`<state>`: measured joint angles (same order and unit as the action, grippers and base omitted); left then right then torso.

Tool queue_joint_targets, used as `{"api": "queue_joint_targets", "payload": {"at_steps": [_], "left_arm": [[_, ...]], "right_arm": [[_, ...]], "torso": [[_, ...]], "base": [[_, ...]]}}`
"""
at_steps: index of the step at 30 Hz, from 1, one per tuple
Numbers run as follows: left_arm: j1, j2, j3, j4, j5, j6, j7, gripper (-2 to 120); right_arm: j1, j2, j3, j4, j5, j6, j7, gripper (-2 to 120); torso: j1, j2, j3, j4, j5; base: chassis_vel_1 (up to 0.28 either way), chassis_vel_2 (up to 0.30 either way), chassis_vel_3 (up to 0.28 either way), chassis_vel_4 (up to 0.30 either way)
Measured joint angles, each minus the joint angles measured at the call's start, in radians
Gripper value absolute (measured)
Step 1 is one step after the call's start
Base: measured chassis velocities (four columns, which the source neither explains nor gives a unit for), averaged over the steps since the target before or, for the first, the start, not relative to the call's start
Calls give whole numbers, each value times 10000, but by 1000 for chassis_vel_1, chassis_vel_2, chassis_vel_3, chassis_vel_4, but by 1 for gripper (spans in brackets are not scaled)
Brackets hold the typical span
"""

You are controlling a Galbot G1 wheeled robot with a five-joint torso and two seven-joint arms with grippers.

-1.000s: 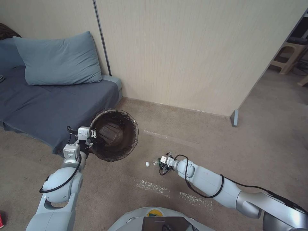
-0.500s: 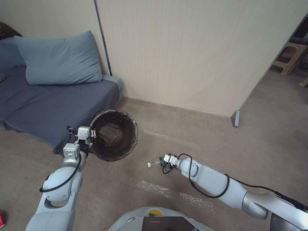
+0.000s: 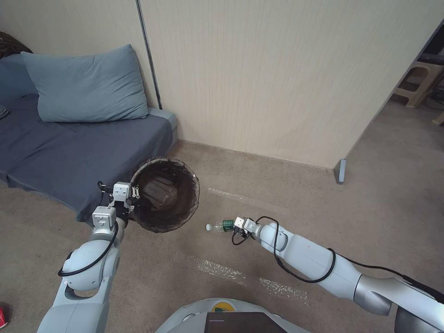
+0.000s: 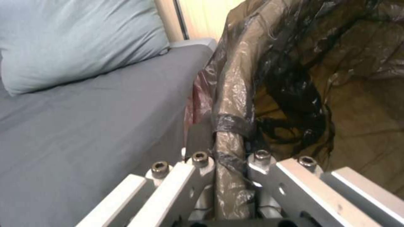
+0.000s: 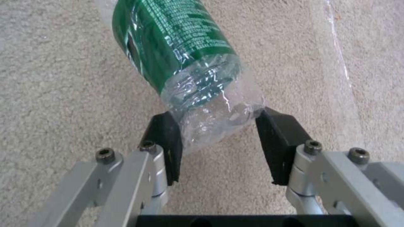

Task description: Pick up the trash bin, then pick up the garbage from the floor and place it into the trash bin.

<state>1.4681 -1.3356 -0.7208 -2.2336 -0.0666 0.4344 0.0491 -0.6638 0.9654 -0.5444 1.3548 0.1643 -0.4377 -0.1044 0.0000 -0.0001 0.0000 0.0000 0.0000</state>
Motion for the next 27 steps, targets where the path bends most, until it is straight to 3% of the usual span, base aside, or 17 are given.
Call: {"api": "queue_joint_targets", "payload": {"at_steps": [16,21,27], "left_arm": [[-2,-2,18,37,9,-13,10,3],[-1,34,-33,24,-9,56,-7,3],[-74,61,-14,45,-13,113,-20,3]], "right_arm": [[-213,-137,298,308,-111,58,9,39],[-639,-463,1485,1248,32,12,53,39],[-1858,-1392,3394,3593,816,-352,231,39]], "torso": [[0,1,0,0,1],[0,1,0,1,2],[0,2,0,-3,1]], "base": [[0,0,0,0],[0,0,0,0],[0,0,0,0]]}}
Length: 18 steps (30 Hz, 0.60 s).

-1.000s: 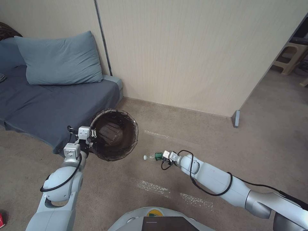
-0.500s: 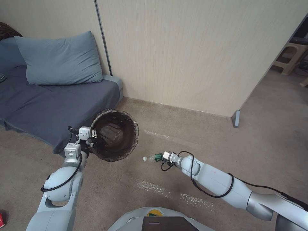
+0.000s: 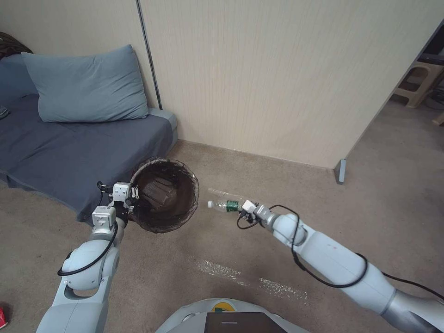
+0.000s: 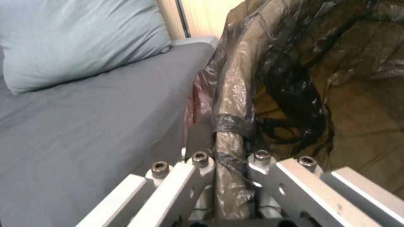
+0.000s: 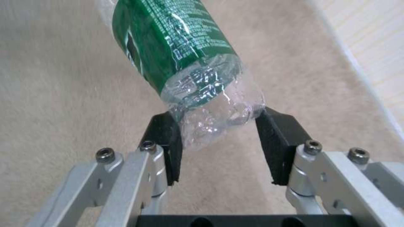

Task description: Pick up the trash bin, then pick up the garbage from the floor and place it into the trash bin.

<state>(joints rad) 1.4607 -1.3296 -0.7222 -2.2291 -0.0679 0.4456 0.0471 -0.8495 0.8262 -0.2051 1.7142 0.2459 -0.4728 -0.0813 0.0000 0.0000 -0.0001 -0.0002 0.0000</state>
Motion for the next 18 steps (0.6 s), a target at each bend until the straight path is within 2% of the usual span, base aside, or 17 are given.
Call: {"api": "queue_joint_targets", "payload": {"at_steps": [1,2,5,6,9,18], "left_arm": [[-42,14,19,6,-5,34,0,3],[-42,14,19,6,-5,34,0,3],[-100,25,71,45,-8,75,0,3],[-100,25,71,45,-8,75,0,3],[-105,14,121,74,-2,104,0,3],[-156,90,113,289,-2,102,1,3]], "right_arm": [[-417,-277,553,570,108,-44,16,39],[-417,-277,553,570,108,-44,16,39],[-1333,-762,1900,1518,351,-99,65,39],[-1333,-762,1900,1518,351,-99,65,39],[-2208,-1197,3249,2450,789,-137,140,39],[-3330,-1970,4853,4426,2053,-394,422,39]], "torso": [[0,0,0,0,3],[0,0,0,0,3],[0,0,0,2,3],[0,0,0,2,3],[0,0,0,0,-1],[0,0,0,3,0]], "base": [[0,0,0,0],[0,0,0,0],[0,0,0,0],[0,0,0,0],[0,0,0,0],[0,0,0,0]]}}
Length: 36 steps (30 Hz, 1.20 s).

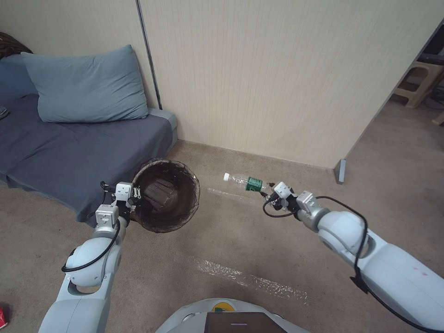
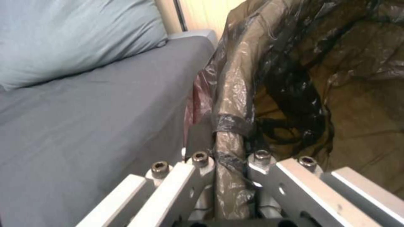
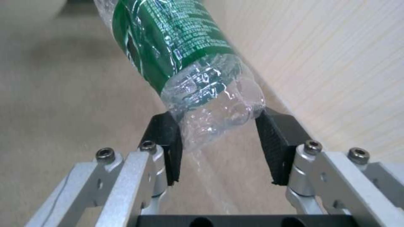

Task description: Pick up the trash bin, then pick up the garbage from the floor and place it into the trash bin.

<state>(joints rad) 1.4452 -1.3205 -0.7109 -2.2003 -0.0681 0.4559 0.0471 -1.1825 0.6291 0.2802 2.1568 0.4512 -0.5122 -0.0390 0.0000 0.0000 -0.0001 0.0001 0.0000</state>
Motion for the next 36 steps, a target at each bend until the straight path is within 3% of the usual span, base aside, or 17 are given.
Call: {"api": "queue_joint_targets", "payload": {"at_steps": [6,9,14,17,25,31,32,34,36], "left_arm": [[-33,53,-30,293,-16,-7,-3,3],[-64,76,-32,406,-14,-15,-4,3],[-133,69,1,477,-8,-2,-6,3],[-167,54,45,502,3,21,-6,3],[-196,47,78,546,20,32,-6,3],[-282,8,130,647,55,38,2,3],[-318,-21,161,680,73,43,1,3],[-331,-32,173,691,78,47,2,3],[-393,-78,206,749,93,77,3,3]], "right_arm": [[-595,-291,1273,1136,637,-158,182,39],[-523,-459,1436,1575,1014,-259,329,39],[465,-816,1224,2183,2284,-544,609,39],[1660,-1094,782,2592,3736,-823,746,39],[2596,-1329,383,2758,4835,-1014,739,39],[4748,-1583,-1190,2383,5835,-915,360,39],[5553,-1396,-2065,2160,5976,-895,406,39],[5781,-1300,-2357,2094,6021,-900,450,39],[6954,-470,-3995,1767,6446,-1127,1000,39]], "torso": [[0,0,0,-1,1],[0,0,0,-3,-1],[0,0,1,0,0],[0,0,1,1,-1],[0,0,1,2,-2],[0,0,1,-3,-2],[0,0,1,-2,-6],[0,0,1,-1,-4],[0,0,2,1,-2]], "base": [[0,0,0,0],[0,0,0,0],[0,0,0,0],[0,0,0,0],[0,0,0,0],[0,0,0,0],[0,0,0,0],[0,0,0,0],[0,0,0,0]]}}
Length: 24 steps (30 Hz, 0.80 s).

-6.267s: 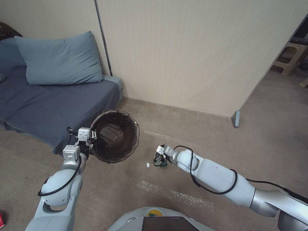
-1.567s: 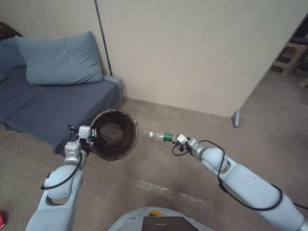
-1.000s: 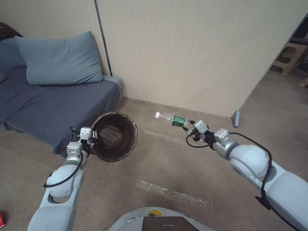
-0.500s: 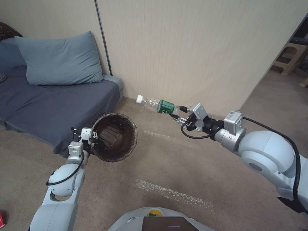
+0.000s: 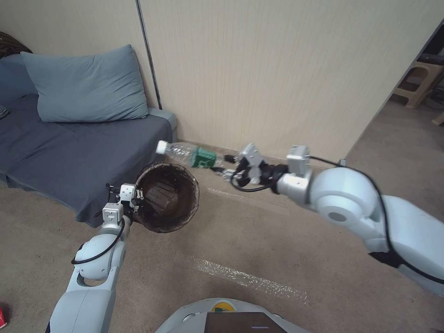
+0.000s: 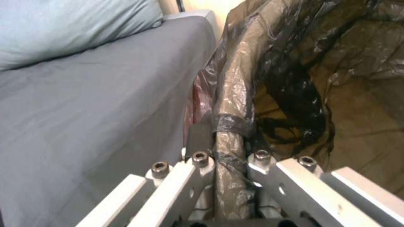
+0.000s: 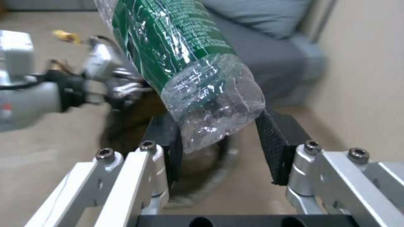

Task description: Pick up the trash bin, then pick up the garbage from the floor and place it into the trash bin.

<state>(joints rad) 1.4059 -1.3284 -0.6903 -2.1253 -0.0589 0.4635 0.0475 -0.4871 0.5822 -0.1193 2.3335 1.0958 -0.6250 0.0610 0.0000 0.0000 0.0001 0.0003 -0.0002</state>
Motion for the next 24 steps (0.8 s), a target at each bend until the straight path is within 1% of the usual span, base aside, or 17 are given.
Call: {"api": "queue_joint_targets", "payload": {"at_steps": [1,2,5,6,9,10,13,15,16,18,24], "left_arm": [[-33,-10,-1,38,5,24,2,3],[-33,-10,-1,38,5,24,2,3],[-46,12,-65,56,6,41,7,3],[-46,12,-65,56,6,41,7,3],[-5,33,-122,20,-4,36,13,3],[-5,33,-122,20,-4,36,13,3],[-34,35,-143,-49,-22,49,15,3],[-35,36,-144,-50,-22,50,15,3],[-47,34,-152,-53,-27,51,16,3],[-52,26,-156,-67,-29,51,16,3],[-35,18,-213,-265,-83,130,21,3]], "right_arm": [[377,477,-681,-96,273,-168,361,39],[377,477,-681,-96,273,-168,361,39],[1078,1482,-2138,-467,425,-369,967,39],[1078,1482,-2138,-467,425,-369,967,39],[1863,2297,-3342,-897,704,-562,1367,39],[1863,2297,-3342,-897,704,-562,1367,39],[2267,2670,-4037,-1283,1154,-621,1646,39],[2283,2682,-4071,-1302,1178,-624,1660,39],[2376,2779,-4347,-1490,1267,-638,1764,39],[2381,2811,-4437,-1572,1271,-643,1787,39],[2126,2990,-4901,-2447,886,-707,1790,39]], "torso": [[0,0,0,1,1],[0,0,0,1,1],[0,0,0,-2,1],[0,0,0,-2,1],[0,0,0,0,-2],[0,0,0,0,-2],[0,0,-1,-3,-1],[0,0,-1,-3,-1],[0,0,-1,-3,-2],[0,0,-1,-3,-2],[0,0,-1,-4,0]], "base": [[0,0,0,0],[0,0,0,0],[0,0,0,0],[0,0,0,0],[0,0,0,0],[0,0,0,0],[0,0,0,0],[0,0,0,0],[0,0,0,0],[0,0,0,0],[0,0,0,0]]}}
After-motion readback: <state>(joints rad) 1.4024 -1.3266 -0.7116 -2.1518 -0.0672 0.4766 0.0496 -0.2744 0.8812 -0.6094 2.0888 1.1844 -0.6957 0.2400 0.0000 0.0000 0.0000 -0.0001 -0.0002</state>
